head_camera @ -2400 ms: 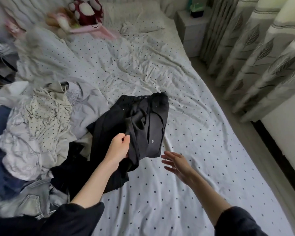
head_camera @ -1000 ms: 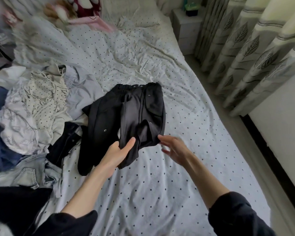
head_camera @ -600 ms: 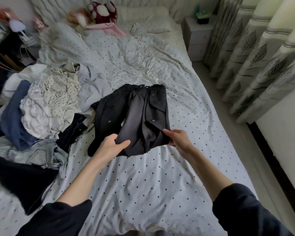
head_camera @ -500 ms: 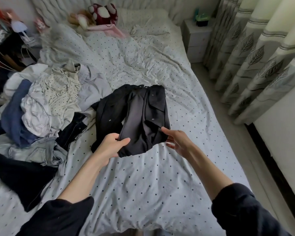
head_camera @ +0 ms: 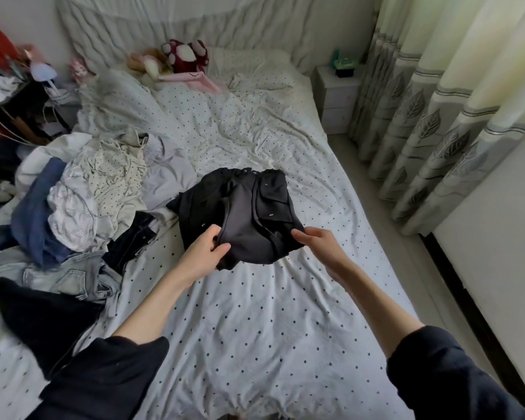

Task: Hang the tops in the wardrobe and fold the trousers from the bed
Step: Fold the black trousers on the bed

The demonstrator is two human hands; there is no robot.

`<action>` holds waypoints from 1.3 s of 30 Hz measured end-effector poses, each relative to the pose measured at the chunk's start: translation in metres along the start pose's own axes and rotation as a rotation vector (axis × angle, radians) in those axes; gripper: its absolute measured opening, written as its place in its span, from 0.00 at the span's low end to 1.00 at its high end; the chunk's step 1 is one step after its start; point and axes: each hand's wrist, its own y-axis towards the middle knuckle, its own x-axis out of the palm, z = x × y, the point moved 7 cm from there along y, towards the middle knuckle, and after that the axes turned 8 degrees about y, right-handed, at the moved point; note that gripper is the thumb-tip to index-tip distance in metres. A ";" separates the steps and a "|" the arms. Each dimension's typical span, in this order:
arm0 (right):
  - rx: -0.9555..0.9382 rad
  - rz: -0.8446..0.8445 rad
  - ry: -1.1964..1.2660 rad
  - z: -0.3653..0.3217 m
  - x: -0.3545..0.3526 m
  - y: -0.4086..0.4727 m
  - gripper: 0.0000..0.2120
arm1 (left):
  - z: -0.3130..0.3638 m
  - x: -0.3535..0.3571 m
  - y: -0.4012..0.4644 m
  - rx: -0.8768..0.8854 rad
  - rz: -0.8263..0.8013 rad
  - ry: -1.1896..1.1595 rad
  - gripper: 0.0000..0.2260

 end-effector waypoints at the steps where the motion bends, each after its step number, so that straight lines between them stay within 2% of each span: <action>1: -0.006 -0.006 0.057 -0.004 -0.004 -0.002 0.12 | 0.001 -0.005 0.000 -0.007 0.045 0.031 0.03; 4: -0.047 -0.024 0.118 -0.016 -0.014 -0.007 0.13 | 0.007 -0.012 -0.001 -0.080 0.077 -0.019 0.05; 6: -0.073 -0.042 0.067 -0.023 -0.016 -0.009 0.16 | 0.011 -0.009 -0.003 -0.141 0.026 -0.056 0.11; 9: -0.092 -0.098 0.064 -0.028 -0.015 -0.015 0.19 | 0.013 -0.003 -0.011 -0.185 -0.093 -0.193 0.14; 11: -0.101 -0.145 0.114 -0.027 -0.014 -0.019 0.14 | 0.013 0.003 -0.022 -0.176 -0.195 -0.336 0.12; 14: -0.109 -0.208 0.174 -0.029 -0.008 -0.026 0.08 | 0.019 0.010 -0.038 -0.071 -0.277 -0.473 0.06; 17: -0.075 -0.213 0.163 -0.029 -0.010 -0.030 0.11 | 0.021 0.014 -0.050 -0.030 -0.305 -0.470 0.14; 21: 0.047 -0.266 0.113 -0.018 -0.019 -0.042 0.14 | 0.012 0.019 -0.062 -0.085 -0.305 -0.511 0.26; 25: 0.158 -0.237 0.031 0.005 -0.030 -0.060 0.08 | -0.005 0.041 -0.078 -0.158 -0.365 -0.436 0.11; 28: 0.265 -0.187 0.008 0.037 -0.033 -0.080 0.06 | -0.024 0.066 -0.092 -0.233 -0.422 -0.406 0.10; 30: 0.330 -0.151 0.000 0.060 -0.029 -0.096 0.01 | -0.035 0.079 -0.103 -0.268 -0.440 -0.444 0.12; 31: 0.352 -0.148 -0.009 0.071 -0.025 -0.106 0.03 | -0.042 0.086 -0.110 -0.282 -0.452 -0.463 0.12; 34: 0.392 -0.116 -0.052 0.102 -0.013 -0.129 0.15 | -0.063 0.104 -0.129 -0.324 -0.493 -0.498 0.13; 35: 0.397 -0.085 -0.083 0.111 -0.010 -0.135 0.16 | -0.070 0.110 -0.135 -0.332 -0.501 -0.483 0.13; 38: 0.332 0.073 -0.413 0.137 -0.011 -0.142 0.05 | -0.092 0.126 -0.150 -0.343 -0.501 -0.397 0.10; 39: 0.302 0.123 -0.549 0.145 -0.013 -0.144 0.07 | -0.101 0.133 -0.155 -0.358 -0.501 -0.355 0.09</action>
